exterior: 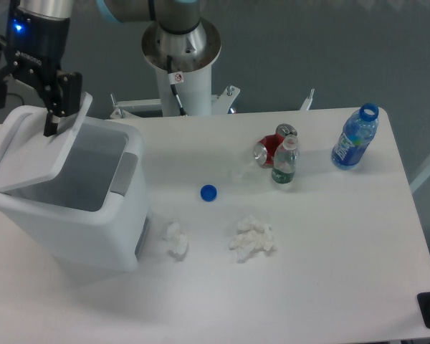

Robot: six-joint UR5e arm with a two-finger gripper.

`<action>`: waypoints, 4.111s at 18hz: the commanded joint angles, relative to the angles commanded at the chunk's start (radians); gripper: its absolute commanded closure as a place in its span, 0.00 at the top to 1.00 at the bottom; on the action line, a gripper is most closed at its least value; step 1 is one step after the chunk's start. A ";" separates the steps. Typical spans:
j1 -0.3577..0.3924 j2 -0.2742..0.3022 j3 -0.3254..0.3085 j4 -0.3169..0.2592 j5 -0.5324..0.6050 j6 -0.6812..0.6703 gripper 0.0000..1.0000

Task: Close the trash can
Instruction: 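Push the upright lid forward and down onto the trash can, then press the gripper down on the closed lid and hold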

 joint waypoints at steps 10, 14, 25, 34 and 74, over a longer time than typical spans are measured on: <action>0.038 -0.011 -0.031 0.002 0.032 0.048 1.00; 0.058 -0.015 -0.032 0.002 0.035 0.067 1.00; 0.060 -0.017 -0.067 0.003 0.038 0.071 1.00; 0.058 -0.034 -0.077 0.003 0.038 0.071 1.00; 0.192 -0.031 -0.031 0.002 0.193 0.130 1.00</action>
